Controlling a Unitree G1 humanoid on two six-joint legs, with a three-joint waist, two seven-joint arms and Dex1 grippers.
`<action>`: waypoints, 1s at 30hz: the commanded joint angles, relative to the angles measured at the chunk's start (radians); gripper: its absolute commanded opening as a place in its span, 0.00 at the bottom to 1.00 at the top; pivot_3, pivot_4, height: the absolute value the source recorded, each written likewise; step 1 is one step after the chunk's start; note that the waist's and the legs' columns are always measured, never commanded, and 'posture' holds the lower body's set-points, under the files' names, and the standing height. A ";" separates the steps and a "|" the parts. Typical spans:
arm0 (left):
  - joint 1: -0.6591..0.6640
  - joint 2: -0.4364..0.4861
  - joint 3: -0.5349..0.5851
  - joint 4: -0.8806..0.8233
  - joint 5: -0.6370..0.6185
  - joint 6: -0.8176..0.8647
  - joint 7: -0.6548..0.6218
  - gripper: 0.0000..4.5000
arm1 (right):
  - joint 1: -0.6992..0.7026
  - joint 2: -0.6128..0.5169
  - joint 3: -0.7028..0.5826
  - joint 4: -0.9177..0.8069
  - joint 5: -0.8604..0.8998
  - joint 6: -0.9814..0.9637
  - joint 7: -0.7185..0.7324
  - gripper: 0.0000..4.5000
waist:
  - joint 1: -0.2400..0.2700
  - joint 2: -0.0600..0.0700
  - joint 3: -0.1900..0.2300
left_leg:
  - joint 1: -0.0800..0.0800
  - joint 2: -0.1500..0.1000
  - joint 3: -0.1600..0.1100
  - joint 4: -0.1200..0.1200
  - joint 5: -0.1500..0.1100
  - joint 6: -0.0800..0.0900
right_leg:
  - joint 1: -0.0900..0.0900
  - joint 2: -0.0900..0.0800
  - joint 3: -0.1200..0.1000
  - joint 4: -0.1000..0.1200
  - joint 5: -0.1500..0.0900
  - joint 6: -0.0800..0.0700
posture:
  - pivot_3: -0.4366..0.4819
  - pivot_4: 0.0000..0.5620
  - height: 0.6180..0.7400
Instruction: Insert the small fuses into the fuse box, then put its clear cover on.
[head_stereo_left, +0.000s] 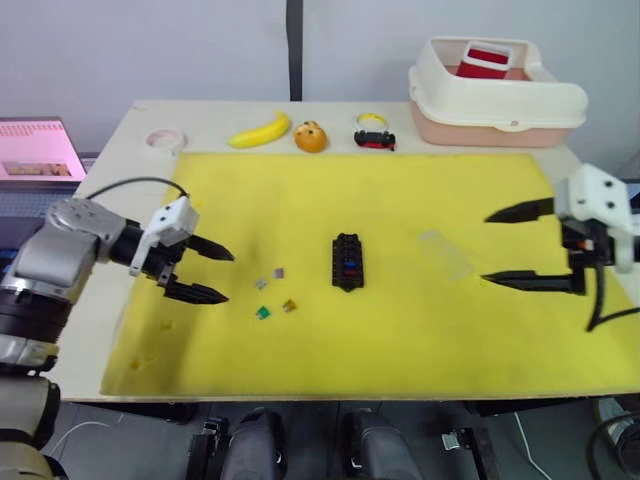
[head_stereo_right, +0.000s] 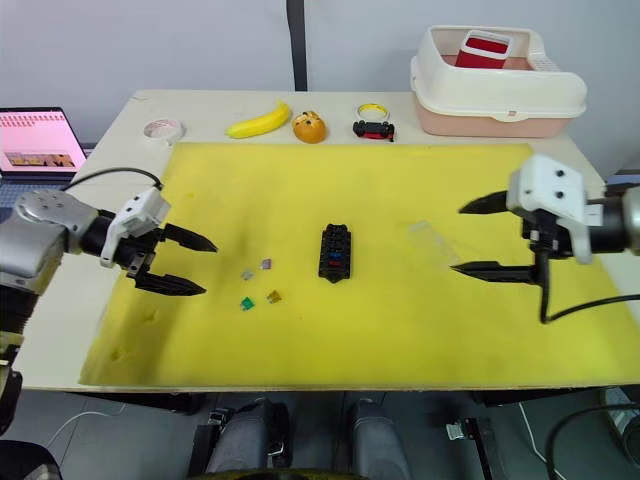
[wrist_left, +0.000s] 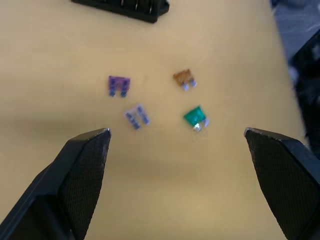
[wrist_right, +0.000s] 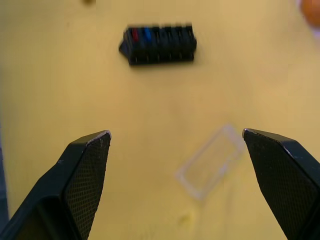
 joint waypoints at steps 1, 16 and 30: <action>-0.061 -0.030 -0.008 0.027 -0.040 0.229 0.009 1.00 | -0.097 0.044 0.067 -0.076 0.038 0.049 -0.064 1.00 | 0.000 0.000 0.000 | 0.000 0.000 0.000 0.000 0.000 0.000 | 0.000 0.000 0.000 0.000 0.000 0.000 | 0.48 0.27 0.99; -0.189 -0.163 -0.141 0.312 0.007 0.481 -0.003 1.00 | -0.212 0.150 0.188 -0.257 0.141 0.180 -0.165 1.00 | 0.010 0.000 0.000 | -0.001 0.000 -0.001 0.001 0.000 0.000 | 0.000 0.000 0.000 0.001 0.000 0.000 | 0.48 0.27 0.99; -0.231 -0.261 -0.156 0.393 0.018 0.434 -0.003 1.00 | -0.207 0.146 0.202 -0.269 0.138 0.177 -0.175 1.00 | 0.015 0.000 0.000 | -0.001 -0.002 -0.001 0.002 0.000 0.000 | 0.001 -0.002 0.000 0.001 0.000 0.000 | 0.48 0.27 0.99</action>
